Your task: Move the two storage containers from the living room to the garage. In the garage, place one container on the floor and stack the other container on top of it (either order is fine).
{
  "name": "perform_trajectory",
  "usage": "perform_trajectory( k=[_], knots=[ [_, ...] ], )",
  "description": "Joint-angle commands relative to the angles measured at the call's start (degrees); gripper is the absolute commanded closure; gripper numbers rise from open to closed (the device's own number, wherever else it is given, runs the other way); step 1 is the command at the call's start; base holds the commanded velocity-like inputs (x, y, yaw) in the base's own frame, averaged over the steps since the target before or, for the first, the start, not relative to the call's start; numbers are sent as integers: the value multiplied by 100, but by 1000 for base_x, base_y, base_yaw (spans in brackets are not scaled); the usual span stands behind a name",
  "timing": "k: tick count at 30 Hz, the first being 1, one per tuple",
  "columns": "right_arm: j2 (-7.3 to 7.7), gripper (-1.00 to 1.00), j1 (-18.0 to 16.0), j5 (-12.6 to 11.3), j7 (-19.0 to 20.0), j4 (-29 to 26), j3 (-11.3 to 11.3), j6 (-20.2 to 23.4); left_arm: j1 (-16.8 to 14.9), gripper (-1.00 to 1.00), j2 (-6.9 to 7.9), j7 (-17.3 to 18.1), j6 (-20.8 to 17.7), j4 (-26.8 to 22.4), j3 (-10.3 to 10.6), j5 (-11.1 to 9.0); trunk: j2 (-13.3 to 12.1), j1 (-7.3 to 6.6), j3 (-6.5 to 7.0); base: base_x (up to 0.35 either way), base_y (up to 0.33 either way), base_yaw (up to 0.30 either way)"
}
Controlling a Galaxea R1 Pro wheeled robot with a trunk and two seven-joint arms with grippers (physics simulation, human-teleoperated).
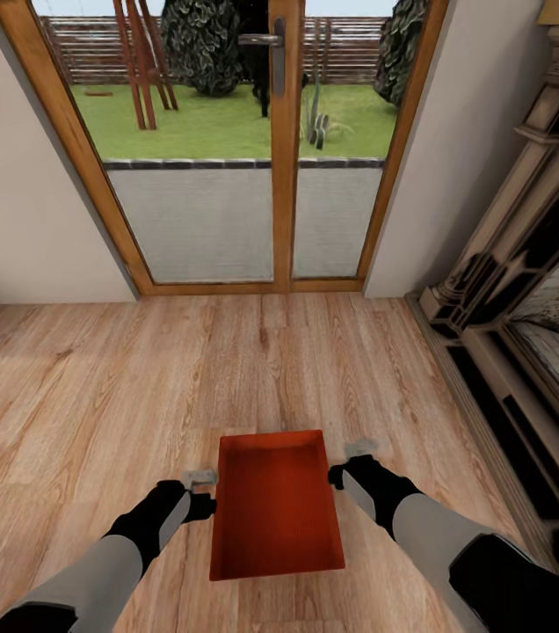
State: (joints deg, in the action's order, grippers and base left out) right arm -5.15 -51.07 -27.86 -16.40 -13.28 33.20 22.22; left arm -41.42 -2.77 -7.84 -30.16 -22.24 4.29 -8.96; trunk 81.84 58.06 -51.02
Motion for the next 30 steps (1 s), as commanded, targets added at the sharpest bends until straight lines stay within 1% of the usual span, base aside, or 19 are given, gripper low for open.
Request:
perform_trajectory(
  k=[1,3,5,8,10,11,16,17,25,30],
  knots=[
    [-6,-100,-32,-55,-39,-4,47,159,-2,-100,1,-65,-47,-15,43,-62,2,0,-4,0,0,0],
    [-20,-100,-95,-127,-39,9,41,597,-5,-100,-8,-104,-74,-23,40,-70,2,0,-4,0,0,0],
    [-25,-100,-117,-231,-39,16,44,811,-6,-100,-10,-117,-77,-24,39,-75,2,0,-4,0,0,0],
    [-29,-100,-146,-339,-39,30,45,983,-6,-100,-8,-126,-43,-25,37,-80,2,0,-4,0,0,0],
    [-43,-100,-158,-375,-39,101,46,1014,-7,-100,-6,-128,81,-21,37,-93,2,0,-4,0,0,0],
    [-62,-100,-165,-404,-39,385,44,754,-7,-100,-8,-130,225,7,30,-104,2,0,-4,0,0,0],
    [-76,-100,-166,-414,-39,471,39,249,-7,-100,-7,-126,258,23,21,-106,2,0,-4,0,0,0],
    [-81,-100,-162,-414,-39,480,43,-32,-7,-100,-5,-123,262,26,20,-100,2,0,-4,0,0,0],
    [-83,-100,-162,-413,-39,484,42,-433,-7,-100,0,-122,247,25,19,-97,2,0,-4,0,0,0],
    [-83,-100,-161,-413,-39,484,45,-481,-7,-100,4,-120,241,-3,19,-97,2,0,-4,0,0,0]
  ],
)
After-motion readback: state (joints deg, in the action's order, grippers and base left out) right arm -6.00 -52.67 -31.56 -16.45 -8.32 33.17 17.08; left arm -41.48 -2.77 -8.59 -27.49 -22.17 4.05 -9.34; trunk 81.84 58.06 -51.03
